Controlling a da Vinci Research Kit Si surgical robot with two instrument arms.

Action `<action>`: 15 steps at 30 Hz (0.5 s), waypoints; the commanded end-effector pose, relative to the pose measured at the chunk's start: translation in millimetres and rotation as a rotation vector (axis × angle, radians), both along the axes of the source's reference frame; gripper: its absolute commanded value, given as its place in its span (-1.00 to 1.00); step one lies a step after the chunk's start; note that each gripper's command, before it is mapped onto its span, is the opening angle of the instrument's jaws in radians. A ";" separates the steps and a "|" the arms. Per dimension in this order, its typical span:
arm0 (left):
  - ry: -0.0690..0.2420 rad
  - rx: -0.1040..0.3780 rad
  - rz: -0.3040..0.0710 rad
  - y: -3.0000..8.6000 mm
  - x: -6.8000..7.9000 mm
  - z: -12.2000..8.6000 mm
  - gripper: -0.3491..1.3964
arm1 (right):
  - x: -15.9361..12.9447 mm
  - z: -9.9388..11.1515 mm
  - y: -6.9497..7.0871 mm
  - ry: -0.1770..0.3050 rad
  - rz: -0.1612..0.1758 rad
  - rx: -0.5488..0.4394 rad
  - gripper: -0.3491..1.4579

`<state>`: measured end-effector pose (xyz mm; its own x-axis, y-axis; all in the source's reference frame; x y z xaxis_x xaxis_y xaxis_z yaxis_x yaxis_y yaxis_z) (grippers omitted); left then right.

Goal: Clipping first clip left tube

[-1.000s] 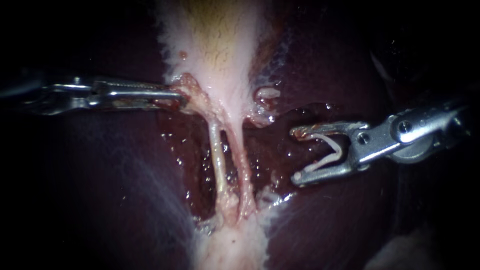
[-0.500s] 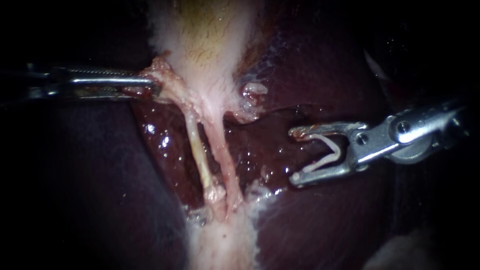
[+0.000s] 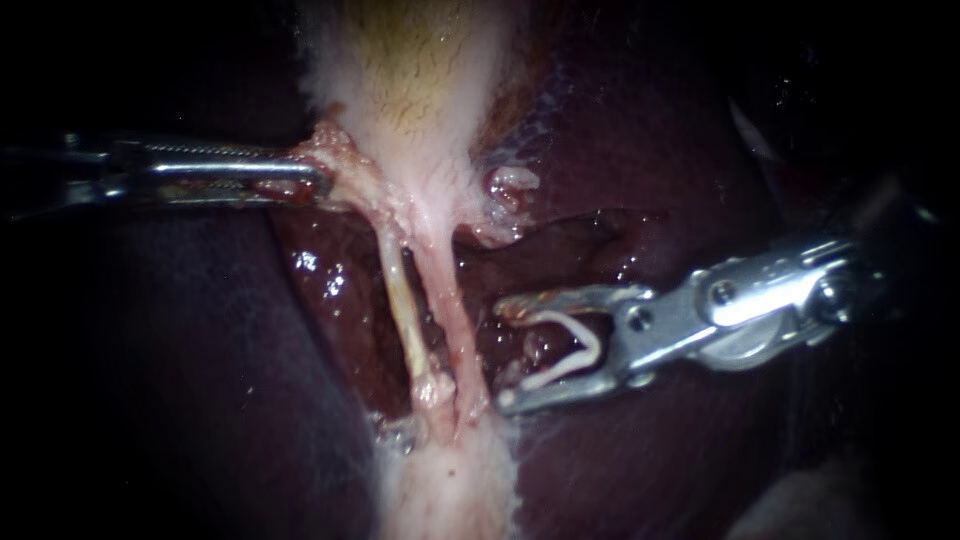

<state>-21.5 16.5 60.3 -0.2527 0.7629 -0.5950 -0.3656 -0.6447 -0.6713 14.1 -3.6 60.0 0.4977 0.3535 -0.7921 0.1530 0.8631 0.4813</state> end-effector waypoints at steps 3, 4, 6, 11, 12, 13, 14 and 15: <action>0.000 0.000 0.001 -0.1 -0.1 -0.1 -1.00 | 1.3 0.9 -0.3 -0.005 0.003 0.005 -0.07; 0.000 0.000 0.001 -0.1 -0.1 -0.1 -1.00 | 1.6 1.2 -0.4 -0.004 0.002 0.004 -0.07; -0.002 0.001 0.003 -0.1 -0.1 -0.1 -1.00 | 2.3 2.0 -0.6 -0.008 0.004 0.007 -0.07; -0.001 0.001 0.002 -0.2 -0.2 -0.2 -1.00 | 3.5 4.1 -0.9 -0.016 0.015 0.026 -0.07; -0.001 0.001 0.002 -0.2 -0.2 -0.3 -1.00 | 3.6 4.7 -1.0 -0.020 0.018 0.028 -0.07; -0.001 0.001 0.002 -0.2 -0.2 -0.3 -1.00 | 3.7 5.1 -1.0 -0.020 0.018 0.027 -0.07; -0.001 0.001 0.002 -0.2 -0.2 -0.3 -1.00 | 3.8 5.5 -1.0 -0.023 0.021 0.030 -0.07; -0.001 0.001 0.002 -0.2 -0.2 -0.3 -1.00 | 3.8 6.1 -1.0 -0.028 0.022 0.033 -0.07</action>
<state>-21.7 16.3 60.0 -0.2551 0.7608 -0.5968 -0.3607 -0.6475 -0.6713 17.9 -4.6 66.4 0.5129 0.3908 -0.7644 0.1189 0.8495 0.5140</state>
